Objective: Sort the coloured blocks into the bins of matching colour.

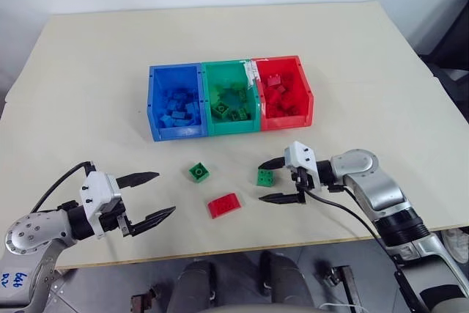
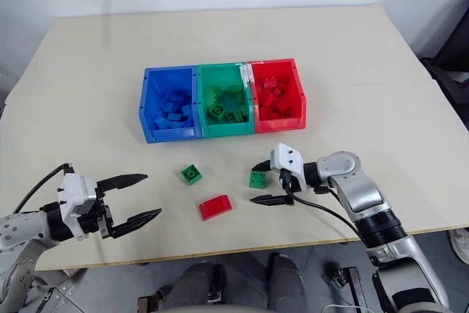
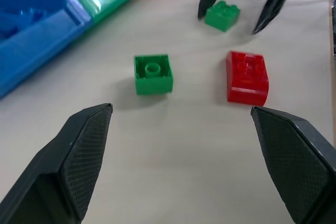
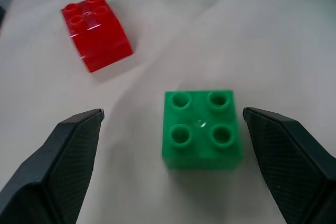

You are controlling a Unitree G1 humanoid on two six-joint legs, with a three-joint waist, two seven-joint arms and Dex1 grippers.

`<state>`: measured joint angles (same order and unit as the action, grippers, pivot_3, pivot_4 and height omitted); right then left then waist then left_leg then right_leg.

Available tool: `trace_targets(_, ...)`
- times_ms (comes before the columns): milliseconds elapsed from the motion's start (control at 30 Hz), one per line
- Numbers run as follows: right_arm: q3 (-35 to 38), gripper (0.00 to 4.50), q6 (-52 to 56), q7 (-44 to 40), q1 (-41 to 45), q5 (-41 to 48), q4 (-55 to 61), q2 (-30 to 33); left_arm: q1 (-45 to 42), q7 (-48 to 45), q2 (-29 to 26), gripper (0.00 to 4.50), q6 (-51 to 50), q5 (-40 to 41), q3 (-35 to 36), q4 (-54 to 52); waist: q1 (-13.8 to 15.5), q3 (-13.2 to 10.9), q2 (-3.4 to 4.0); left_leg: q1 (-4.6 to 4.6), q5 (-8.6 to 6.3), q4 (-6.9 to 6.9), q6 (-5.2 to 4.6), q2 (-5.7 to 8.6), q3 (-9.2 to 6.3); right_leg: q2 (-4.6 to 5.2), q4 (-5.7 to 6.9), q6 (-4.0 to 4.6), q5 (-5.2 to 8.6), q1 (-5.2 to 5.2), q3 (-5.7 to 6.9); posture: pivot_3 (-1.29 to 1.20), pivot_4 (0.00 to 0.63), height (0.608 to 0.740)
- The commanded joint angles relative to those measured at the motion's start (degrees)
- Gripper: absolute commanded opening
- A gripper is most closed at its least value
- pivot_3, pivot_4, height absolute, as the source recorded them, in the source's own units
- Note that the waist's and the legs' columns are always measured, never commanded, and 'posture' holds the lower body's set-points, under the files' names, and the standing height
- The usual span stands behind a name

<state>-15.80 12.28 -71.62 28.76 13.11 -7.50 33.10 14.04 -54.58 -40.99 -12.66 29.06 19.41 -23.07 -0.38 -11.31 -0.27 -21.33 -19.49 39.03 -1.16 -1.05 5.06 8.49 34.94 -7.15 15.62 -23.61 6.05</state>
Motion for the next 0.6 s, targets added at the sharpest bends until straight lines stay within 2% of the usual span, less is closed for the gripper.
trace_targets(33,1.12,3.24,-1.84,1.67,0.64,-0.65,-0.82,-1.20,-0.73,1.08,0.22,4.50,-0.77,1.27,0.09,-2.45,0.00,0.00,0.00,0.02,0.00,0.00,0.00,-0.01,0.00,0.00,0.02,0.00,0.00,0.01,0.00,0.00,0.150,0.740)
trace_targets(200,2.31,1.51,-1.56,1.12,0.04,0.15,0.49,-0.30,-2.31,1.57,0.32,4.50,-1.52,1.25,-0.83,-2.43,0.06,0.00,0.00,0.02,-0.01,0.01,0.00,-0.01,0.02,-0.01,0.03,0.00,0.00,0.00,0.00,0.00,0.150,0.740)
trace_targets(300,4.34,1.49,1.17,1.79,2.04,2.71,2.75,-0.83,-2.76,2.03,0.63,4.50,-1.61,1.16,-0.71,-2.21,0.04,0.00,0.00,0.01,-0.03,0.01,-0.02,-0.01,0.04,-0.01,0.02,0.00,0.00,0.00,0.00,0.00,0.150,0.740)
trace_targets(433,6.29,1.49,8.96,5.58,9.88,5.67,3.20,-4.47,-2.90,5.67,2.94,4.50,-2.15,1.28,0.41,-2.42,-0.88,-0.02,0.03,0.02,-0.03,0.01,-0.02,-0.07,0.16,0.00,0.04,-0.02,-0.01,-0.04,0.00,0.00,0.150,0.740)
trace_targets(533,6.89,1.49,8.18,11.67,19.04,3.05,-5.61,-9.76,-2.85,10.27,5.99,4.50,-3.36,2.12,1.91,-3.30,-1.43,-0.01,0.03,0.06,-0.06,0.02,0.05,-0.18,0.17,-0.07,0.09,-0.01,-0.02,-0.05,0.05,0.00,0.150,0.740)
trace_targets(600,6.32,1.49,3.14,14.79,23.99,-0.14,-13.55,-12.83,-1.83,11.98,7.46,4.50,-3.56,2.06,2.19,-4.31,-1.60,-0.01,0.03,0.06,-0.07,0.02,0.08,-0.23,0.18,-0.12,0.09,0.01,-0.02,-0.07,0.05,0.00,0.150,0.740)
